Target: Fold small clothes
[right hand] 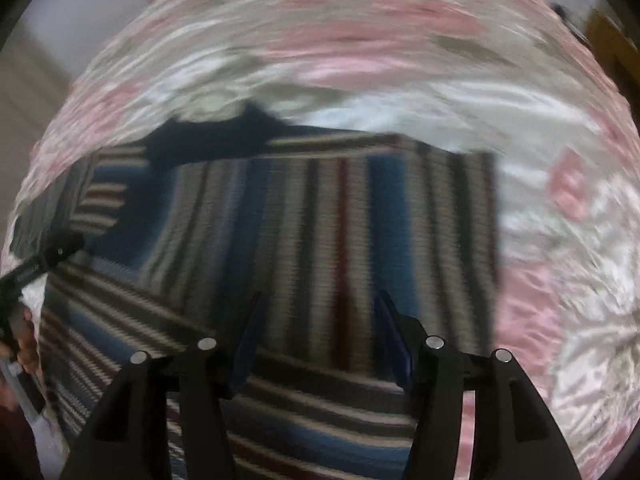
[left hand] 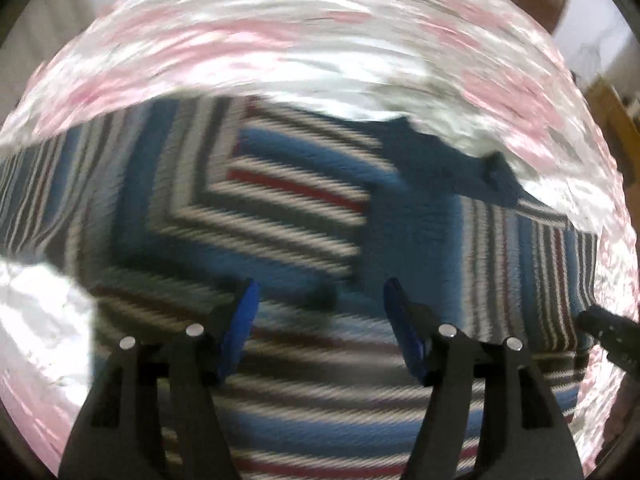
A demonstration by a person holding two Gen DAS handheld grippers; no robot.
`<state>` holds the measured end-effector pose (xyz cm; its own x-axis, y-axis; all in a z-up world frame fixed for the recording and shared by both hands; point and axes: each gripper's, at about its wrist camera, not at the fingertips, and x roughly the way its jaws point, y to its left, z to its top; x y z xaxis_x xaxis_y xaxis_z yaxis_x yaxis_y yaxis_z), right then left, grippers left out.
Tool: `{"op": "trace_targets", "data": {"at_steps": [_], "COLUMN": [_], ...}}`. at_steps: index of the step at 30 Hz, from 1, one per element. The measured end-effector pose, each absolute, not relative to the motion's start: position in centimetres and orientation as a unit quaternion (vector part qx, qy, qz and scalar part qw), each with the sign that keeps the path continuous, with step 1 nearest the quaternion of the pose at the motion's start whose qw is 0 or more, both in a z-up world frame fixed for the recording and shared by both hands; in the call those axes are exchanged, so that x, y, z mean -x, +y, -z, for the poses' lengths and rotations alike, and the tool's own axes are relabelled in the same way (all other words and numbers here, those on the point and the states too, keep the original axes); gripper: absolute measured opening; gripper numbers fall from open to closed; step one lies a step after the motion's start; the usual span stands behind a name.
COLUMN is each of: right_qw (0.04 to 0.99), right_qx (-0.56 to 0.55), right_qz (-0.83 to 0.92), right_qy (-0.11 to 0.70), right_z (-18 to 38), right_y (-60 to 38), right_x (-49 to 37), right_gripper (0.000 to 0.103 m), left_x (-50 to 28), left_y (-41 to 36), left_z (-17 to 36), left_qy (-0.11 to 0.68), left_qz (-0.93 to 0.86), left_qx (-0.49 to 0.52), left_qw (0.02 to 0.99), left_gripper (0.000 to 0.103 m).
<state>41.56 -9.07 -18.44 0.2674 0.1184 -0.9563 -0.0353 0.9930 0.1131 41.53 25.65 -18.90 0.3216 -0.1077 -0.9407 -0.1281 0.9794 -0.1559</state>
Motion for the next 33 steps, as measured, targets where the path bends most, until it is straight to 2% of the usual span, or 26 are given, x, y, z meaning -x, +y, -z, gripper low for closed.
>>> {"op": "trace_targets", "data": {"at_steps": [3, 12, 18, 24, 33], "right_qw": [0.790, 0.764, 0.762, 0.763, 0.768], "right_qx": [-0.019, -0.001, 0.009, 0.016, 0.020], "right_qz": [-0.064, -0.039, -0.037, -0.042, -0.053], "right_qy": [0.609, 0.644, 0.647, 0.645, 0.638], "right_z": [19.0, 22.9, 23.4, 24.0, 24.4], "right_y": [-6.4, -3.8, -3.2, -2.5, -2.6], "right_x": [-42.1, -43.1, -43.7, -44.0, -43.4], "right_gripper": [0.065, 0.065, 0.067, 0.068, 0.070], "left_x": [-41.1, -39.9, -38.9, -39.7, -42.0], "left_y": [30.9, 49.7, 59.4, 63.6, 65.3], "left_z": [18.4, 15.9, 17.0, 18.3, 19.7], "left_qy": [0.575, 0.545, 0.534, 0.512, 0.475], "left_qz": [-0.043, -0.192, -0.259, -0.254, -0.239], "left_qx": [0.107, 0.173, 0.245, 0.311, 0.377], "left_qw": [0.810, 0.797, 0.767, 0.760, 0.759], "left_gripper": [0.068, 0.069, 0.069, 0.069, 0.067]}}
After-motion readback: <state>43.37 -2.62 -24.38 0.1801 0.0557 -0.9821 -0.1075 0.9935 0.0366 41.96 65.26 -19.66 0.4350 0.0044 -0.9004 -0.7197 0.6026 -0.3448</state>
